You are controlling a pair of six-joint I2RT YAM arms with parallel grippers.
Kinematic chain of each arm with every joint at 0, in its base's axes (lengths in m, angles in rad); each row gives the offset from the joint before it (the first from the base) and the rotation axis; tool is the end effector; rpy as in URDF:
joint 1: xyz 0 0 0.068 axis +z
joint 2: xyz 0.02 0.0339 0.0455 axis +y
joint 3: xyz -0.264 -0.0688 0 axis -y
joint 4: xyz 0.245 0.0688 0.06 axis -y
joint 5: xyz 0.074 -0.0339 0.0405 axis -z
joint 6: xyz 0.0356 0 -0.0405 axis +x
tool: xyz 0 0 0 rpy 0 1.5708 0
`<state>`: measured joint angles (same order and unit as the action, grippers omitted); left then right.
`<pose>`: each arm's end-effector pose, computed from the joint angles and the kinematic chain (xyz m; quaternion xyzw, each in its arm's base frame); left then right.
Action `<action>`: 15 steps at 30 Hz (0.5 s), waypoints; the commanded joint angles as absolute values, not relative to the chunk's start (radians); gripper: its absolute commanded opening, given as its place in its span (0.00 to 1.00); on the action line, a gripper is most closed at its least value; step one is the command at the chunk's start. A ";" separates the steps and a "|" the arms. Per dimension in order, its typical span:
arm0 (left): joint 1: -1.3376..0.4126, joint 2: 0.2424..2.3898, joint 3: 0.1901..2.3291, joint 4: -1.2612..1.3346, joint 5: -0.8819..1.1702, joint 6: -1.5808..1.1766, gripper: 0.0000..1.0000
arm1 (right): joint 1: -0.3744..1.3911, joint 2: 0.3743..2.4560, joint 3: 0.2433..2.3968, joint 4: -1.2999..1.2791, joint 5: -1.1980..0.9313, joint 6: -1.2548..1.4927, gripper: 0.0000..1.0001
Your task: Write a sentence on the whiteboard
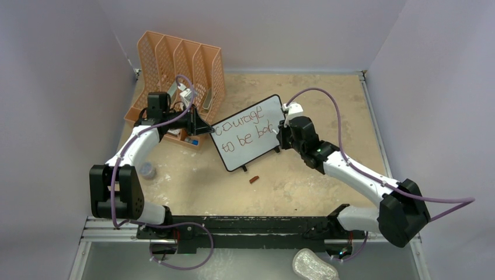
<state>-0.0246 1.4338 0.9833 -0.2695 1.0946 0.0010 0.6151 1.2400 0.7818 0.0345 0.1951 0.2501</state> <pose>0.2977 -0.0390 0.2628 0.2247 0.7750 -0.4781 0.3468 0.2325 0.1558 0.2638 -0.0998 0.8317 0.1521 0.5246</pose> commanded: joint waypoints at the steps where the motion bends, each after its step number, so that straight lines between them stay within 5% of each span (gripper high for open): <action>1: -0.023 1.409 0.977 -0.255 1.066 0.012 0.00 | 0.618 1.192 0.833 0.086 0.216 0.243 0.00; 15: -0.025 1.408 0.976 -0.257 1.065 0.012 0.00 | 0.618 1.193 0.875 0.143 0.245 0.198 0.00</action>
